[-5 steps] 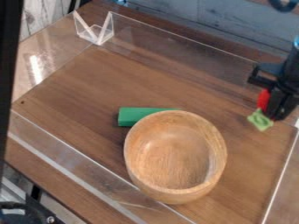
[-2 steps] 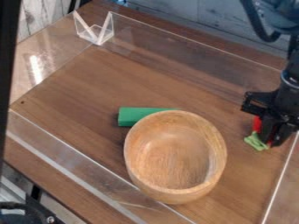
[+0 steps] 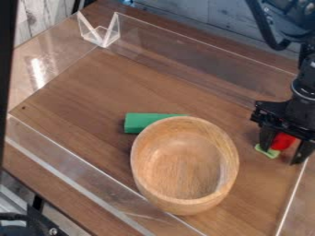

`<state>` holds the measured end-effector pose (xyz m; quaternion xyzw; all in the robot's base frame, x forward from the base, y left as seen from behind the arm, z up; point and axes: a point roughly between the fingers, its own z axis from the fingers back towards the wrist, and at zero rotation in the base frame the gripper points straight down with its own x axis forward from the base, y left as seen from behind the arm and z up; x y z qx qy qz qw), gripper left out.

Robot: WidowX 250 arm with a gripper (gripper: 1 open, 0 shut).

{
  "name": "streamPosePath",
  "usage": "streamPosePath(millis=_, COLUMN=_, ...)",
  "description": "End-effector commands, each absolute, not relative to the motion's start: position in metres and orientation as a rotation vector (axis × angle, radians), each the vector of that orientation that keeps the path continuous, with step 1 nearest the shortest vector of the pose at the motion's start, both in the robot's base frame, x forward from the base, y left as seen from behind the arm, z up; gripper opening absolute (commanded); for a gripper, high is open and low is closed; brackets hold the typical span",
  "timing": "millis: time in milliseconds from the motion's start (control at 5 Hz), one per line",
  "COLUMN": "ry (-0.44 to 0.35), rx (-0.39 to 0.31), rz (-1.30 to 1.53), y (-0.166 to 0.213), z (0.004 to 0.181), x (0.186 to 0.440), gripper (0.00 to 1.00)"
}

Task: Move the red object to the right side of the table

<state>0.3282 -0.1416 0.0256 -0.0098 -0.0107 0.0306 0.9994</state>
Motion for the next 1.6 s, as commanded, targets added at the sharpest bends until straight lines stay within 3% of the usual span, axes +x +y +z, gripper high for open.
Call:
streamPosePath(millis=0, ry=-0.095, rx=-0.035, rz=0.044, y=-0.142, z=0.058, x=0.342, gripper=0.00)
streamPosePath(millis=200, ry=-0.099, rx=-0.031, rz=0.046, y=-0.135, z=0.066, x=0.336, gripper=1.00)
streamPosePath(millis=400, ry=-0.105, rx=-0.030, rz=0.047, y=-0.127, z=0.073, x=0.330, gripper=1.00)
streamPosePath(millis=600, ry=-0.113, rx=-0.025, rz=0.056, y=-0.130, z=0.068, x=0.335, gripper=0.00)
streamPosePath(millis=800, ry=-0.113, rx=-0.030, rz=0.067, y=-0.123, z=0.072, x=0.332, gripper=1.00)
streamPosePath(millis=1400, ry=-0.157, rx=-0.044, rz=0.050, y=-0.095, z=0.094, x=0.324, gripper=1.00)
